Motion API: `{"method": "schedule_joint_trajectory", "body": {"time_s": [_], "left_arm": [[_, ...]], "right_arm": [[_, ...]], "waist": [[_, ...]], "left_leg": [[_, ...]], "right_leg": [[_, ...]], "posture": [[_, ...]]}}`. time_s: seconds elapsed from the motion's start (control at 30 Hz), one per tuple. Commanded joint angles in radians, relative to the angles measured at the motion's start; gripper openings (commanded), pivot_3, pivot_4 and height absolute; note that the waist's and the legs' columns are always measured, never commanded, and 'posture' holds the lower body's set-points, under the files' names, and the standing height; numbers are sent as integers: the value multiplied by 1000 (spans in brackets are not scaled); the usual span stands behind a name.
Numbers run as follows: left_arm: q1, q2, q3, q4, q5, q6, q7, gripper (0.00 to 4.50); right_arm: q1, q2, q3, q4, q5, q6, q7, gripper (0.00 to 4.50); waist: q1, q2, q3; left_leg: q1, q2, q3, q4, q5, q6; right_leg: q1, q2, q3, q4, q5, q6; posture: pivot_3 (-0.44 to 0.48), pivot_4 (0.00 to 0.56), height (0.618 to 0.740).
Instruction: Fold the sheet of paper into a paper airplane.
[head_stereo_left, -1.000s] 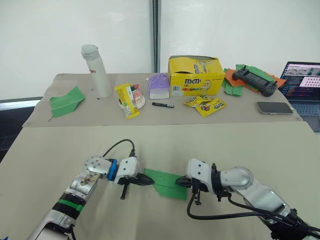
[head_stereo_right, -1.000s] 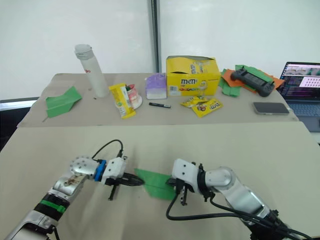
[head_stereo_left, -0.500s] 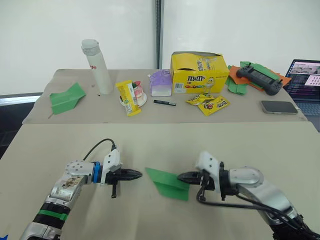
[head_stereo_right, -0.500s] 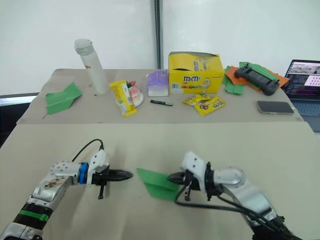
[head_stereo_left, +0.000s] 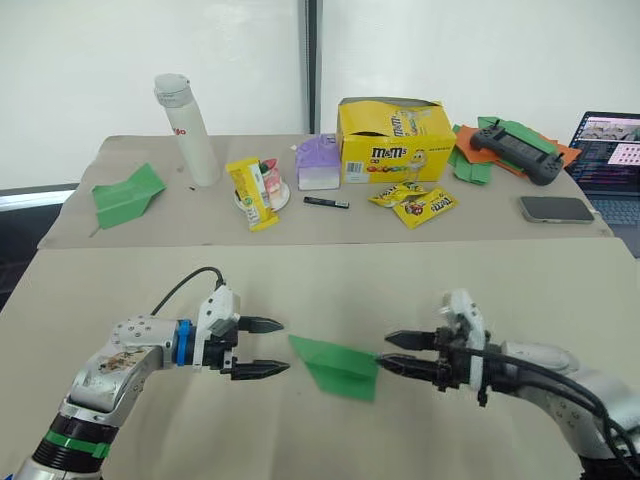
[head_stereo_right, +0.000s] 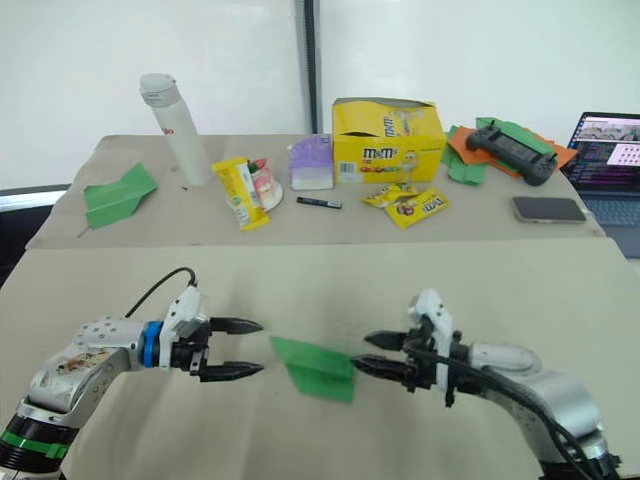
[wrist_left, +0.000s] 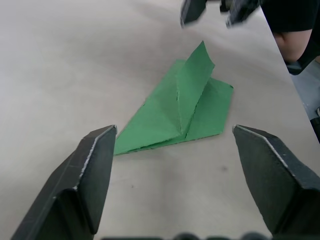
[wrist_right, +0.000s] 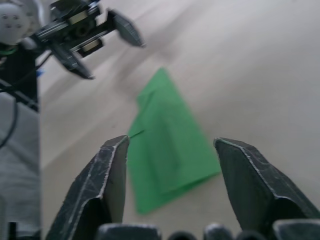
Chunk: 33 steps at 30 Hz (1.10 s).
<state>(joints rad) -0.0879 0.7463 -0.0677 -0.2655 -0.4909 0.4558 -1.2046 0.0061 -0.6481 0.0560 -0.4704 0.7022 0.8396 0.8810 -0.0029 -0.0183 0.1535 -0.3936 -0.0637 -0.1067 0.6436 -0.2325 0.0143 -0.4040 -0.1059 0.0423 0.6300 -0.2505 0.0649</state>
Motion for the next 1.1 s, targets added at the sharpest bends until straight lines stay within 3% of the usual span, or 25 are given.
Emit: {"method": "schedule_joint_trajectory", "body": {"time_s": [0.03,0.1,0.13,0.4,0.57,0.8,0.97,1.1], "left_arm": [[19,9,-10,-62,6,3,19,3840],[26,13,-9,-79,-1,15,27,3840],[28,17,-7,-83,0,16,30,3863],[48,31,18,-98,-26,37,51,3874],[73,38,47,-83,-53,54,48,3874],[99,32,63,-48,-49,35,41,3874],[101,16,55,-18,-41,23,37,3874],[99,10,52,-11,-40,24,32,3874]], "right_arm": [[-22,-1,52,12,-36,-20,2,2962],[-27,-5,74,20,-50,-22,6,2962],[-32,-2,87,34,-64,-32,8,2722],[-55,12,108,93,-115,-136,61,50],[-143,-2,92,93,-164,-256,114,19],[-394,1,65,213,-291,-494,139,19],[-501,7,137,374,-651,-1079,49,19],[-438,-15,230,476,-955,-1514,-92,19]], "waist": [[-1,2,3],[-1,1,4],[-1,1,4],[-9,-1,5],[-12,-1,7],[-12,-1,8],[-11,-1,8],[-9,-1,8]], "left_leg": [[0,0,0,0,0,0],[0,-1,0,0,1,-1],[0,-1,0,1,1,-1],[2,2,0,1,2,-3],[2,4,1,1,4,-6],[3,10,1,0,4,-7],[3,9,2,0,4,-7],[3,9,2,0,4,-8]], "right_leg": [[0,0,0,0,0,0],[0,-1,0,0,0,0],[0,-1,0,0,0,0],[1,2,0,1,2,-2],[1,6,0,1,3,-4],[0,13,0,2,5,-7],[0,12,1,2,5,-7],[-1,13,1,2,5,-7]], "posture": [[0,150,740],[0,150,740],[0,150,740],[0,150,740],[0,150,740],[0,150,740],[0,150,740],[0,150,740]]}}
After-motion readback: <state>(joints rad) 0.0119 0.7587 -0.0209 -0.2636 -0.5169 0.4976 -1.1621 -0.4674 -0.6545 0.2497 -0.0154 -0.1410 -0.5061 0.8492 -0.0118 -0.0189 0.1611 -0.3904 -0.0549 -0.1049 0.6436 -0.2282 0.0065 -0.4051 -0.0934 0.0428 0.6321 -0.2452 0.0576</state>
